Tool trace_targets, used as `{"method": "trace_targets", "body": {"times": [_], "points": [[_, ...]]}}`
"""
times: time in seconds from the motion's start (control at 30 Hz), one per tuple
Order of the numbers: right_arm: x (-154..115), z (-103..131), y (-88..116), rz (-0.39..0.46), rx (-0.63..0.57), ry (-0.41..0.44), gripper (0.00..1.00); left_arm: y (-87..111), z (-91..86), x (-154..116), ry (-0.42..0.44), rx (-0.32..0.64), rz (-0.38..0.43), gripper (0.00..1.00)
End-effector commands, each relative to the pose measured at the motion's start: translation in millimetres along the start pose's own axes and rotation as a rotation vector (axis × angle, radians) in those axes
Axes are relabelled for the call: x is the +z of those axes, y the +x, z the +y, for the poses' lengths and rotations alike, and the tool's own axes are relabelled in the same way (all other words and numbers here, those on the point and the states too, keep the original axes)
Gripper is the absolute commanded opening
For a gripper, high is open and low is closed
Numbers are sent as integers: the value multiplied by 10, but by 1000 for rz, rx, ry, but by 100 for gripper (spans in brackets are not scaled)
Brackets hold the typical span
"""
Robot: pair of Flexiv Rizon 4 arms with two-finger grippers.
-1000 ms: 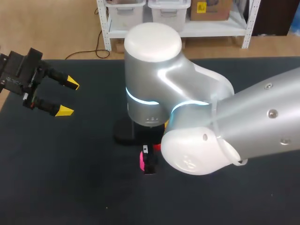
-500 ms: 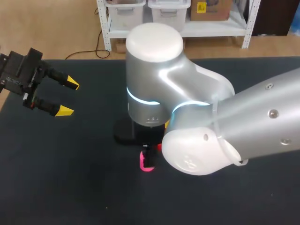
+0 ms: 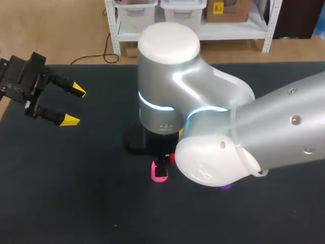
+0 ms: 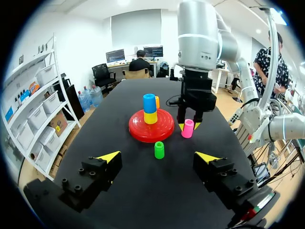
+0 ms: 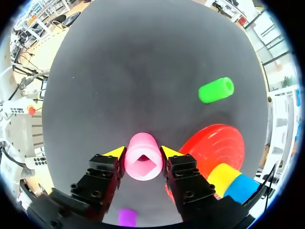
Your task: Pick up and stack the cylinders on the red base in this order: pink,purple,orange,green
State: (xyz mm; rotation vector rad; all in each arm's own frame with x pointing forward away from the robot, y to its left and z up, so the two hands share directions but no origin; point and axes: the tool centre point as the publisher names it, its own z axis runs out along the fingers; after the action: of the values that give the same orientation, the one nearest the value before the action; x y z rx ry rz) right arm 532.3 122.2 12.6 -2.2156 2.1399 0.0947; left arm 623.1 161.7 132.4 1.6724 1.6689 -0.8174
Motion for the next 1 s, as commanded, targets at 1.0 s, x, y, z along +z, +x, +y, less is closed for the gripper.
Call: {"method": "trace_targets", "body": {"times": [1.0], "points": [[-1512, -1175, 356, -82, 154, 189, 0, 7, 7, -1, 2, 1, 0, 100]]}}
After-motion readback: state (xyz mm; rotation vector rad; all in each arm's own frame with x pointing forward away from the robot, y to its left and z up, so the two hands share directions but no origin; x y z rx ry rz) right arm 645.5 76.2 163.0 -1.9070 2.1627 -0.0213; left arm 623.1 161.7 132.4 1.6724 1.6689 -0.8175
